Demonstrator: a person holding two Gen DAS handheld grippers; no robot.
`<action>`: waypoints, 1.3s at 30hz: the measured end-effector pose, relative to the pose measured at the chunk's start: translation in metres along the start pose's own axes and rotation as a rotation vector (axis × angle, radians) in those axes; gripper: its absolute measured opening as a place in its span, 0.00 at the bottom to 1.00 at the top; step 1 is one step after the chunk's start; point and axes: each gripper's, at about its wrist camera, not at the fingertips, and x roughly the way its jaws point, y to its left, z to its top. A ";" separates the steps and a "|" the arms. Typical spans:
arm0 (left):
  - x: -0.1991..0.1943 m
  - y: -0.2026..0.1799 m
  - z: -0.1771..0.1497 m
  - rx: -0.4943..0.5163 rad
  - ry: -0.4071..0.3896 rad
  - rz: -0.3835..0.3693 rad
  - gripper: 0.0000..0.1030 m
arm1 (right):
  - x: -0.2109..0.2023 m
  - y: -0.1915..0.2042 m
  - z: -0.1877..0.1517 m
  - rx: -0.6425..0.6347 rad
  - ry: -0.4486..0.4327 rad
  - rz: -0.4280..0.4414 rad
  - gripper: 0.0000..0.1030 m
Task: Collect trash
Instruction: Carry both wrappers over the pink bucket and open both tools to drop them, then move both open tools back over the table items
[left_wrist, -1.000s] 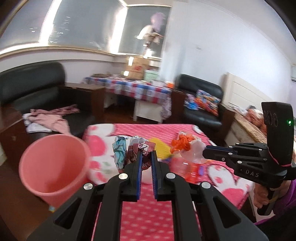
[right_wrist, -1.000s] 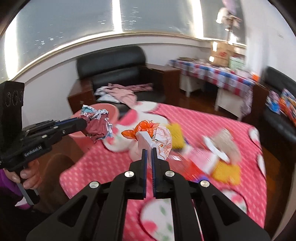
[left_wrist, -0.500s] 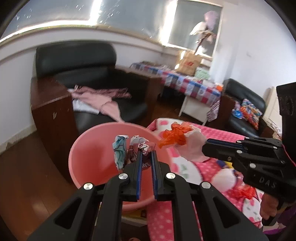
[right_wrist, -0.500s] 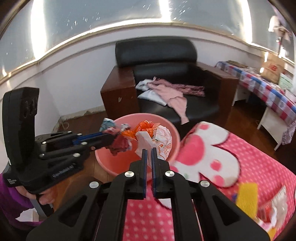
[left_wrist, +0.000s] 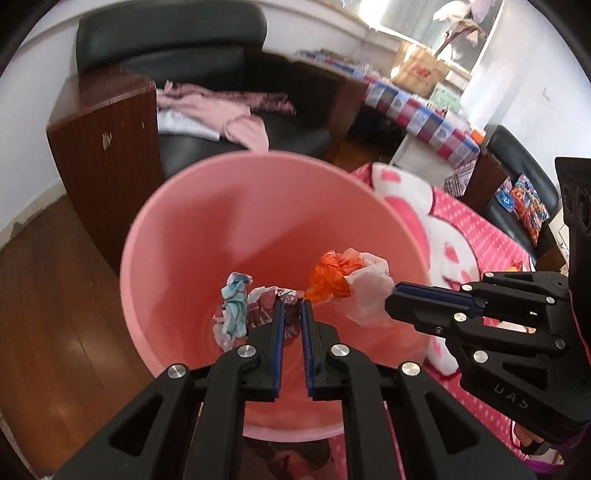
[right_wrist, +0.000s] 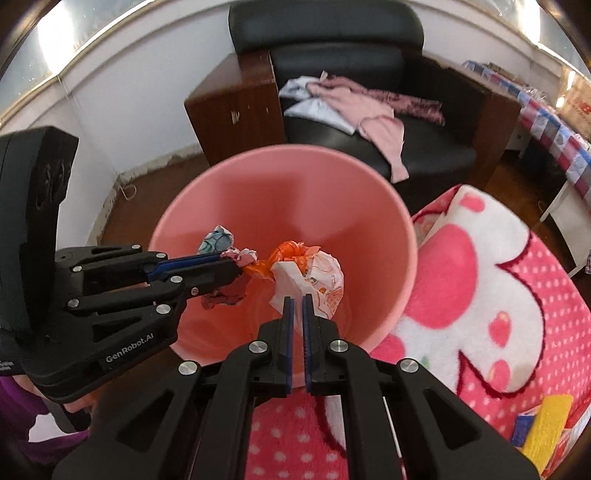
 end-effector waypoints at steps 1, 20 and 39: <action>0.003 0.001 -0.001 -0.002 0.014 0.002 0.08 | 0.002 0.000 0.000 -0.001 0.014 -0.001 0.05; -0.004 -0.007 0.006 0.023 -0.001 0.029 0.28 | 0.015 -0.004 0.008 0.029 0.065 -0.026 0.05; -0.079 -0.049 -0.015 0.017 -0.262 -0.034 0.37 | -0.064 -0.008 -0.042 0.123 -0.171 -0.051 0.28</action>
